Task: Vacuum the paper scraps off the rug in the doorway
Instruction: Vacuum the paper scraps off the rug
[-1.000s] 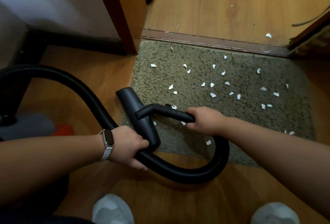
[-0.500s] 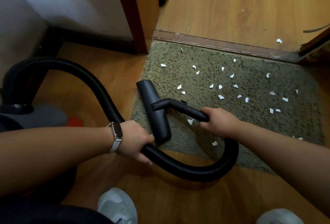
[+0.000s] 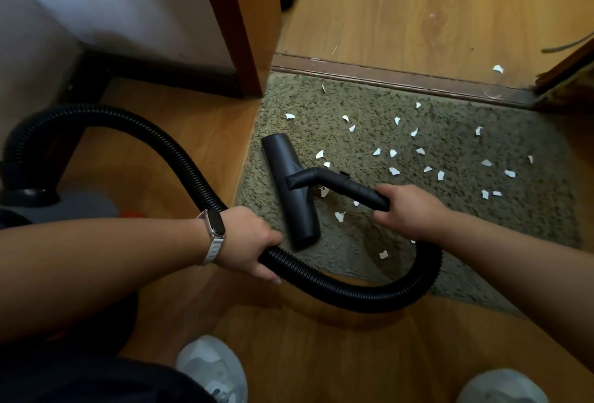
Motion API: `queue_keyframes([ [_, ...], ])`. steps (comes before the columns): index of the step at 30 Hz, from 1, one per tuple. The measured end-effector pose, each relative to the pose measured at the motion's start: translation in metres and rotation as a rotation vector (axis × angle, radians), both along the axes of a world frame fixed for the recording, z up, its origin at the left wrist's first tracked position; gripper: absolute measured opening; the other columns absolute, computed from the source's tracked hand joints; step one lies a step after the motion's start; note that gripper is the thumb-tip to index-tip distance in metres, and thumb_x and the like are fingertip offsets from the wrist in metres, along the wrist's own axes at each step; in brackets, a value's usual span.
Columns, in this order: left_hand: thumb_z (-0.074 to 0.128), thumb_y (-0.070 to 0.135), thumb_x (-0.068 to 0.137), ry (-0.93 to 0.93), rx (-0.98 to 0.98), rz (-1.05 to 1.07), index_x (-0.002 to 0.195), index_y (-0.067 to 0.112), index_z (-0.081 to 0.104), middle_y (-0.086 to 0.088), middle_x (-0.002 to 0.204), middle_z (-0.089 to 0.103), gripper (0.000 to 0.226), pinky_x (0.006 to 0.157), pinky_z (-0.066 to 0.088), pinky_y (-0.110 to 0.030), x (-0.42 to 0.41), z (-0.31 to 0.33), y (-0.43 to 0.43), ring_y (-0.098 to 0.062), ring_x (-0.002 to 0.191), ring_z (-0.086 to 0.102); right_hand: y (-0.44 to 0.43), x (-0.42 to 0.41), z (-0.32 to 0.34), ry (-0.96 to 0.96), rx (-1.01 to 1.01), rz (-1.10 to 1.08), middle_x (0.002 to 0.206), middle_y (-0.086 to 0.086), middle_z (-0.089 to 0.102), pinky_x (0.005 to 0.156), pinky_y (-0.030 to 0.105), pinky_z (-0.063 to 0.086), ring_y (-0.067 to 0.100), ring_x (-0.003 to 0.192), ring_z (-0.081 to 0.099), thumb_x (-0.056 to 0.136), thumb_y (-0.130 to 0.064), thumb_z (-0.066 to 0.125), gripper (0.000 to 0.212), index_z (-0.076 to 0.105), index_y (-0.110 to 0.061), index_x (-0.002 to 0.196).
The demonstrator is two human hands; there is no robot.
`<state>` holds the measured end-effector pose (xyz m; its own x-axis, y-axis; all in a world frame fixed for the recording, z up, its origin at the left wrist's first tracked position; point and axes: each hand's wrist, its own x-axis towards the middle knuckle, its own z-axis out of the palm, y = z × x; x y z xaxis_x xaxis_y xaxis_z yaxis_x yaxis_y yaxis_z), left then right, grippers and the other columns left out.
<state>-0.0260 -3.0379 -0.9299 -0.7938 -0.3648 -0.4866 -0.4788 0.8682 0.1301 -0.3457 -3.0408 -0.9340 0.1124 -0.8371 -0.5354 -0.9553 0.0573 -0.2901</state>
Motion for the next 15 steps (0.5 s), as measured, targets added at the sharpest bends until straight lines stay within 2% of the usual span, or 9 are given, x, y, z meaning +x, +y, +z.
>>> queue_keyframes([
  [15, 0.039, 0.084, 0.079, -0.046, 0.03, 0.0, 0.105, 0.022, 0.056, 0.003, 0.091, 0.066, 0.069, 0.075, 0.054, -0.035, 0.004, 0.014, 0.008, -0.021, 0.081, 0.065, -0.001, 0.031, -0.001, 0.055, -0.097, 0.307, 0.079, -0.005, 0.056, 0.061, 0.03, 0.042, 0.023, 0.071, 0.054, 0.089, -0.04, 0.056, 0.025, 0.052, -0.027, 0.11],
])
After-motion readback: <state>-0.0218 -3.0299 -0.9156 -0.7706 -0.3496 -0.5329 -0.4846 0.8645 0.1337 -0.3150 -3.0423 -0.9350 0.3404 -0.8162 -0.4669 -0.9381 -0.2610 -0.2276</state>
